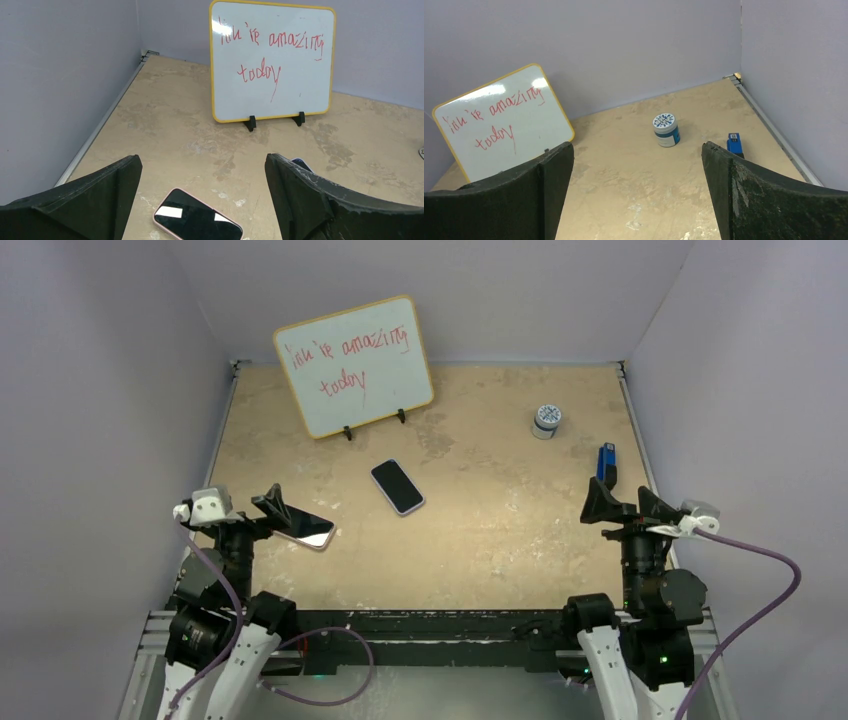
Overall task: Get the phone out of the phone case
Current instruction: Pick up the phone at the center of the board.
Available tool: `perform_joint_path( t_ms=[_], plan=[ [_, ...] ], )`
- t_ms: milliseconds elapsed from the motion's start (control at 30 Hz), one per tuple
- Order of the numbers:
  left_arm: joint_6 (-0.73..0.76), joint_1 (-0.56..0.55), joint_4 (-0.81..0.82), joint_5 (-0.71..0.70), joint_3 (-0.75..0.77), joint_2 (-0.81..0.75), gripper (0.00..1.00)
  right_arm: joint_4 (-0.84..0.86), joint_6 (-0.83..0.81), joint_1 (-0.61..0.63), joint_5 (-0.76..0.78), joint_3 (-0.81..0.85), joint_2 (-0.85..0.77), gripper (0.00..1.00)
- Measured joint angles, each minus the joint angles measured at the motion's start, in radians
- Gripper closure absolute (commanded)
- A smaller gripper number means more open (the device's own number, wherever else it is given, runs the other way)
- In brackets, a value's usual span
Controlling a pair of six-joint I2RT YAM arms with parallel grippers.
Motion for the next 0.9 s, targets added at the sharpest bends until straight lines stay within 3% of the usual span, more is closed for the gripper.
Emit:
perform_joint_path(
  t_ms=[400, 733, 900],
  plan=[
    [0.0, 0.0, -0.001, 0.015, 0.0, -0.042, 0.0, -0.023, 0.067, 0.0, -0.052, 0.011, 0.182, 0.01],
    [-0.001, 0.0, -0.003, 0.027, 0.0, -0.089, 0.0, -0.02, 0.145, 0.0, -0.231, 0.037, 0.591, 0.01],
    [-0.001, 0.0, -0.003, 0.029, 0.0, -0.09, 0.0, 0.1, 0.125, 0.001, -0.359, -0.002, 0.75, 0.01]
  ],
)
